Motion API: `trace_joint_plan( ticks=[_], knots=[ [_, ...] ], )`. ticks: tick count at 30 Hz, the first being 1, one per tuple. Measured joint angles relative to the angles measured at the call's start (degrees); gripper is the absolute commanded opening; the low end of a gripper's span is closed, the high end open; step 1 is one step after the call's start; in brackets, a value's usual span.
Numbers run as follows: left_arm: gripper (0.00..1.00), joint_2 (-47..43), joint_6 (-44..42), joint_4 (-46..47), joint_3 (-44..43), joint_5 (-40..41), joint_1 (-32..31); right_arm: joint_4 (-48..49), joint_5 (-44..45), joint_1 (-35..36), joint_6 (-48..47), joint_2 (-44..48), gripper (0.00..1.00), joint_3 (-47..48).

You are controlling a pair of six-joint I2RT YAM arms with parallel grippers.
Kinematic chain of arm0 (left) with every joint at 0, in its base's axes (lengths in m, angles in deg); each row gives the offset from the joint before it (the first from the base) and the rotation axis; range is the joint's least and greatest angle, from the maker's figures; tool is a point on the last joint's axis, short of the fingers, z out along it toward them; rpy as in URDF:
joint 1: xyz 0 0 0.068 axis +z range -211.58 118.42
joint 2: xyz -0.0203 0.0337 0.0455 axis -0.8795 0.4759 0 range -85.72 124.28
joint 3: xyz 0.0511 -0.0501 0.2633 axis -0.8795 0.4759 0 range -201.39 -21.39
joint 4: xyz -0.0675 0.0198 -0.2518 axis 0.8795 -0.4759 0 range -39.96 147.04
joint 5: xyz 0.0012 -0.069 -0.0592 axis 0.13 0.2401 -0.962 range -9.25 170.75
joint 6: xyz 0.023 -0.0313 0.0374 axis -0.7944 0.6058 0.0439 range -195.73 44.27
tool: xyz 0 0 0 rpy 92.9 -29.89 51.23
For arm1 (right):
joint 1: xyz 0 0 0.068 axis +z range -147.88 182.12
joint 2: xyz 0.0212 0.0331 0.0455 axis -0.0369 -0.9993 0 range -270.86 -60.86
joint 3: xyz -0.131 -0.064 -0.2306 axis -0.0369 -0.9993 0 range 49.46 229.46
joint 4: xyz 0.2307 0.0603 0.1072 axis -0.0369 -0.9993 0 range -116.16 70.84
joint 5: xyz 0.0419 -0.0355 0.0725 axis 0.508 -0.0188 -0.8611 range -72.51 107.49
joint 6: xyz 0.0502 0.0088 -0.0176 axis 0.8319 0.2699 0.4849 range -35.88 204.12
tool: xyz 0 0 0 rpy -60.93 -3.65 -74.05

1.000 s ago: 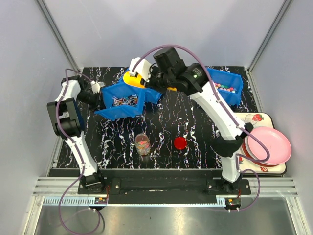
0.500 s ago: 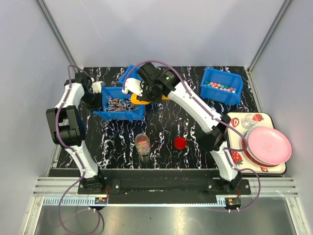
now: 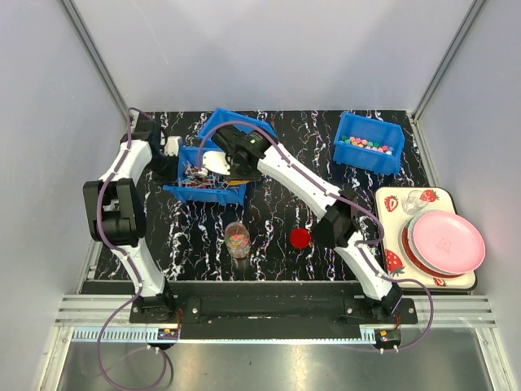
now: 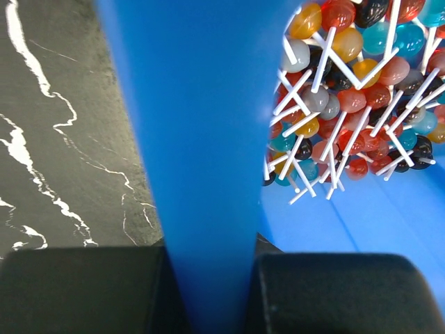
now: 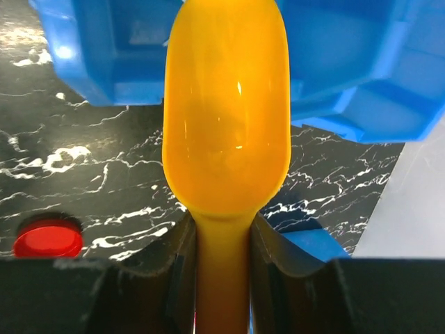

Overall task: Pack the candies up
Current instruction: Scoop the fake candies from the storage box.

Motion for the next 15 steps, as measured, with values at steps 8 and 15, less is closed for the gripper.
trace_joint_plan(
  ticks=[8,15],
  knots=[
    [0.00,-1.90,0.74,1.86,0.57,2.89,-1.25,0.33,3.78,0.09,-3.76,-6.23,0.00,2.82],
    [0.00,-2.75,1.49,2.45,2.23,3.54,-3.06,0.70,5.09,0.39,-7.63,-8.35,0.00,4.74]
  ],
)
